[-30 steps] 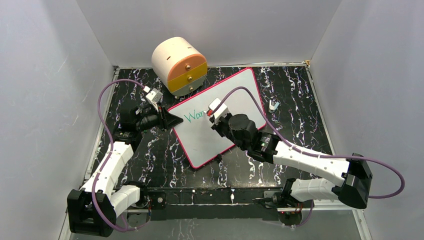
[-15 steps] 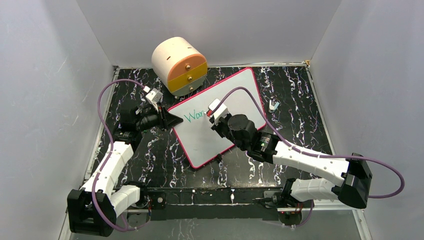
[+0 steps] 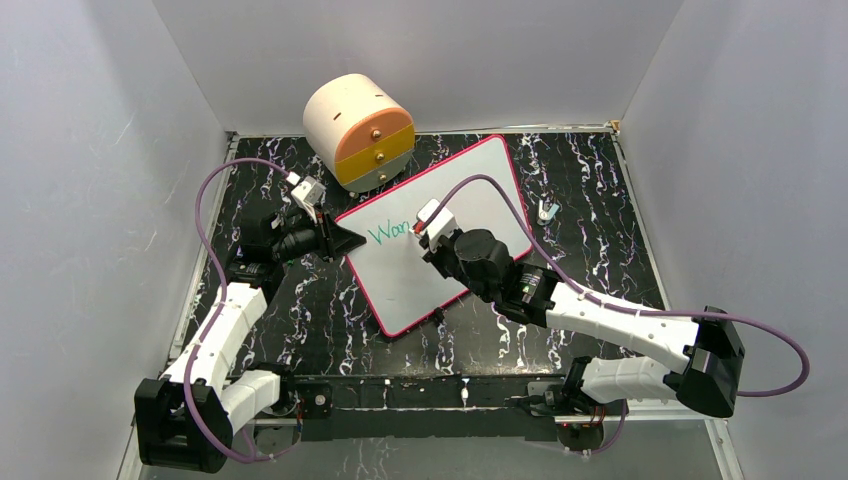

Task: Write a sentence on the whiteboard

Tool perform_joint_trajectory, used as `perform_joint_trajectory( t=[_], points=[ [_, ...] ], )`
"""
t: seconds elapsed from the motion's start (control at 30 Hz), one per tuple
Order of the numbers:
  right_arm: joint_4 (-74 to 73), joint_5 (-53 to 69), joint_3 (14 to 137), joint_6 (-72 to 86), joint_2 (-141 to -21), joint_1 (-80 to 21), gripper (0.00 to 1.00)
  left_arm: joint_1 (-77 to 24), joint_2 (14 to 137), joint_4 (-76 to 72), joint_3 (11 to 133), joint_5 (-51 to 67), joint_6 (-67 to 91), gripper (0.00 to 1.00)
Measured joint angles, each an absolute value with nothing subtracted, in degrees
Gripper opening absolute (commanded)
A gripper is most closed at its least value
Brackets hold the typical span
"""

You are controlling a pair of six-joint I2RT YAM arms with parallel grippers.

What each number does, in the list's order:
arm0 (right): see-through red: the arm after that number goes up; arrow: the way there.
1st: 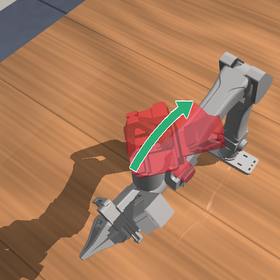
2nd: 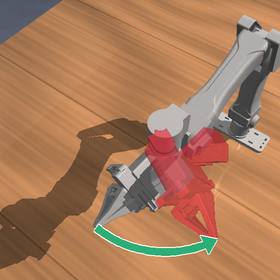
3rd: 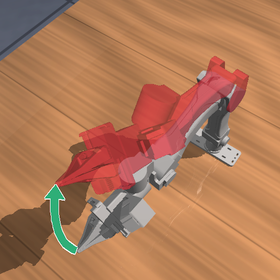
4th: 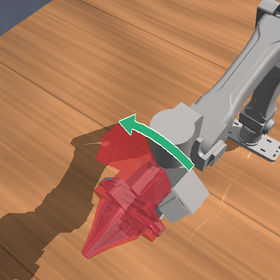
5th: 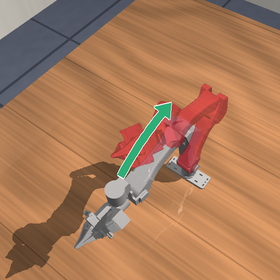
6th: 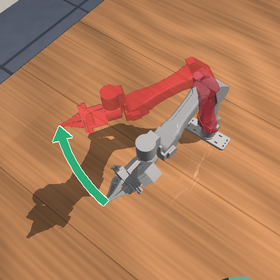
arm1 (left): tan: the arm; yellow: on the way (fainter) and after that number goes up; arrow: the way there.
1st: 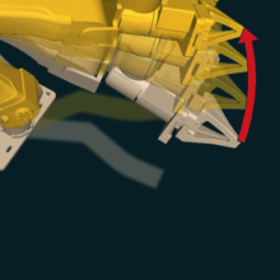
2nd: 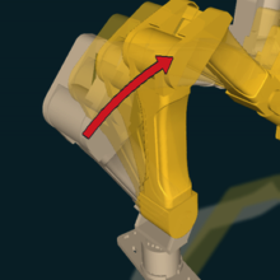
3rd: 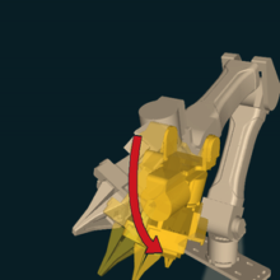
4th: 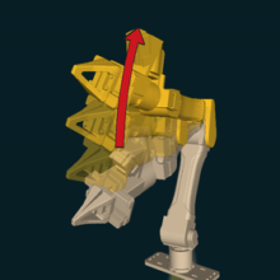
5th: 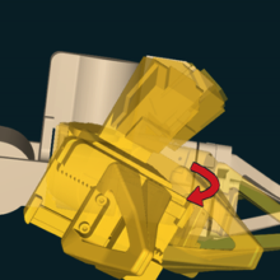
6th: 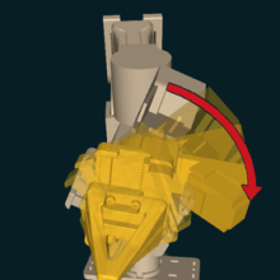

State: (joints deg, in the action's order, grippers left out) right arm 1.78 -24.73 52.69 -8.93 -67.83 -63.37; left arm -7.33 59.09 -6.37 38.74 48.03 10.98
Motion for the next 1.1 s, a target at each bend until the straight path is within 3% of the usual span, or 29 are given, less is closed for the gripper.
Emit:
perform_joint_trajectory(
  t=[1.1],
  points=[
    [5.6, -26.7, 52.6, -9.4, -68.0, -62.6, 0.00, -7.4, 59.1, -6.4, 38.8, 48.2, 10.9, 0.00]
  ],
)
